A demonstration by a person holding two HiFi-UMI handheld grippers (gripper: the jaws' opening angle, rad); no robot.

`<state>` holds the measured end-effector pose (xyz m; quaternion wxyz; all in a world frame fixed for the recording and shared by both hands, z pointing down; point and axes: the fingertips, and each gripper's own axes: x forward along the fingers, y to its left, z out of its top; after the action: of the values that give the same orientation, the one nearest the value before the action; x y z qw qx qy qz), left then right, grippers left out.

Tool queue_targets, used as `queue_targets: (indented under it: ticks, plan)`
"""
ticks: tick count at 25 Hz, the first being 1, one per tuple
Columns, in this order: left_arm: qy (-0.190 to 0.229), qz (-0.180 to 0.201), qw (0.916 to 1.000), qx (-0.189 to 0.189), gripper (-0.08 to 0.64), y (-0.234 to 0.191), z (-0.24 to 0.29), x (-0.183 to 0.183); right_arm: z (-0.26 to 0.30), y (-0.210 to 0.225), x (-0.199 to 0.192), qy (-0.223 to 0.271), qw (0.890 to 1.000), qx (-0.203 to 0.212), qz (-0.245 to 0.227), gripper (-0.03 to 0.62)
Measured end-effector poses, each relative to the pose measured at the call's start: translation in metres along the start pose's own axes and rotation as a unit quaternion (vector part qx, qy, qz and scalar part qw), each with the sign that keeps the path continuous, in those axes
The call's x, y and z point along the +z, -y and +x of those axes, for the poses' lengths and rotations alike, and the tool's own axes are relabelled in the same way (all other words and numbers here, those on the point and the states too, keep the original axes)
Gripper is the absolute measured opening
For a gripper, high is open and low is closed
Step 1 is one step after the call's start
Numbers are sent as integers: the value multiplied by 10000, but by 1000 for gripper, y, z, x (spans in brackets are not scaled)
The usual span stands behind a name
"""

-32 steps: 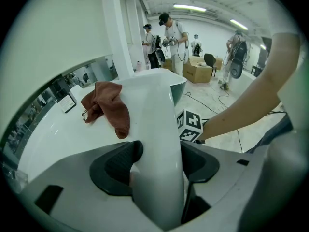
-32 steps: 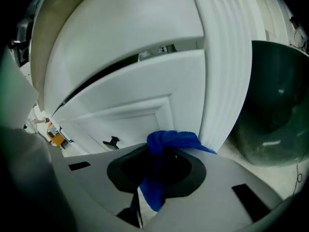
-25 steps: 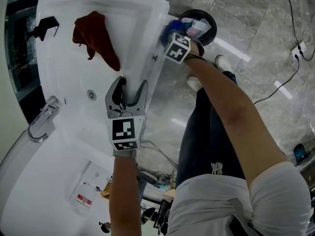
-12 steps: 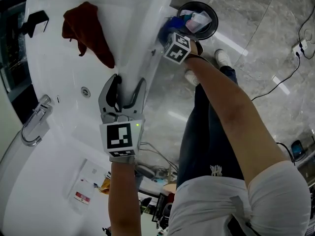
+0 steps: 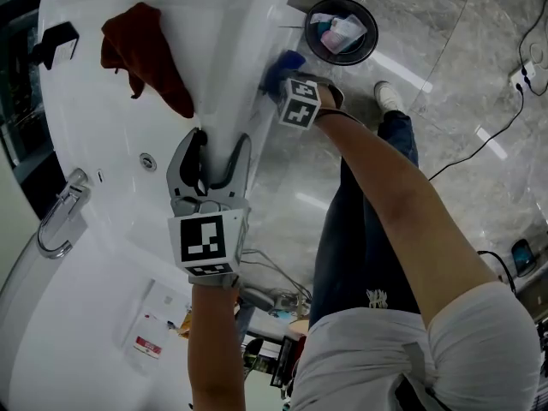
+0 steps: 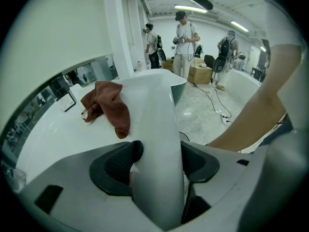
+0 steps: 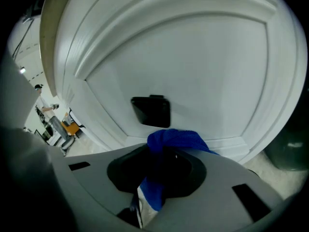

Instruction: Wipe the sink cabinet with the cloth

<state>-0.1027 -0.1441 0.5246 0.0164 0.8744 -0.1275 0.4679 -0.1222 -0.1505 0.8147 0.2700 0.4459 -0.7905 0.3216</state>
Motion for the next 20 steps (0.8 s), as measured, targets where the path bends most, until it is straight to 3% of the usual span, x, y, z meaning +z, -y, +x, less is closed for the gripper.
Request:
queue_targets:
  ticks: [6,20]
  plan:
    - [14,0,10000,-11,269,0,0,0,12,-50,11,106,9992,374,-126,72]
    - [110,-102,9998,-140,268,-1,-1,4,-9,-84,39,498,9975,500,-85,72]
